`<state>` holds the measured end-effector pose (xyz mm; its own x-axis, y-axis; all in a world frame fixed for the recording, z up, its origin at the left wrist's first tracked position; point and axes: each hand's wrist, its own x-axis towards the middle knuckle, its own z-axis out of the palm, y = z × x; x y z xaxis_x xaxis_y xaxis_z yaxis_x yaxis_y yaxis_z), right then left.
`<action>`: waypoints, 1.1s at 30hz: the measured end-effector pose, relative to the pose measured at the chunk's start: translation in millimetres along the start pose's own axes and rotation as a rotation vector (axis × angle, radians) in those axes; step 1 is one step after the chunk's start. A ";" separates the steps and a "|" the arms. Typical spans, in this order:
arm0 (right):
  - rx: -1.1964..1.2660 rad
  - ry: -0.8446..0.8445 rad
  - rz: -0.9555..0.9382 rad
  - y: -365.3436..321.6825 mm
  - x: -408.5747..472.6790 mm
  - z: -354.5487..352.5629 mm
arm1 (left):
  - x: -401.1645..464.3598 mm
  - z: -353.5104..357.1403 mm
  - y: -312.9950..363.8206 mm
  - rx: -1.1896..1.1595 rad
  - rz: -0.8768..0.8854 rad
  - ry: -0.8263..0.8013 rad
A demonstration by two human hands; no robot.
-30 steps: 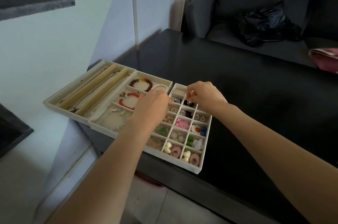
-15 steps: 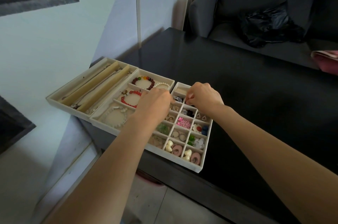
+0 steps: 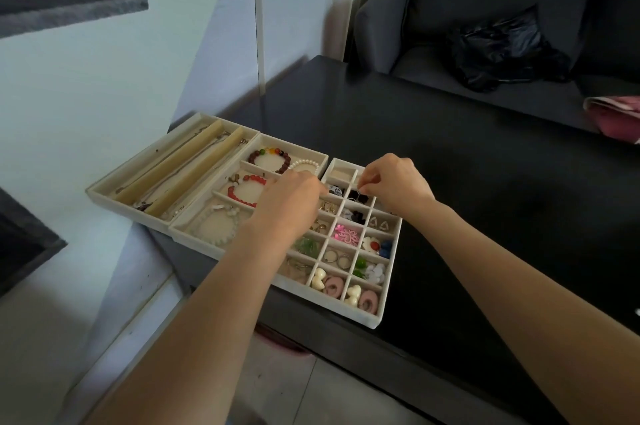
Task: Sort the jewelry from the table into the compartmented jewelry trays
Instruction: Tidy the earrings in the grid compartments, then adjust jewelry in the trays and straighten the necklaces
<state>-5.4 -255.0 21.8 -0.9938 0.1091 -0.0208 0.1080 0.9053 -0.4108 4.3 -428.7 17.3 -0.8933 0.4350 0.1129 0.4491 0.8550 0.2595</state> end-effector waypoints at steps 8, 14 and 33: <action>-0.023 -0.054 -0.010 -5.5 -0.1 9.7 | 1.2 1.8 3.0 0.025 0.026 0.017; 0.117 0.013 0.013 6.3 -19.7 -0.6 | 3.6 2.0 18.6 -0.006 0.044 0.063; -0.019 0.215 0.536 226.5 -249.9 -86.4 | -23.2 80.8 296.7 -0.292 0.542 -0.424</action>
<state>269.7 -41.8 12.8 -0.7729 0.6335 -0.0353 0.5972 0.7077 -0.3774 159.6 -162.3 14.2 -0.4381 0.8964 -0.0669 0.7493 0.4052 0.5238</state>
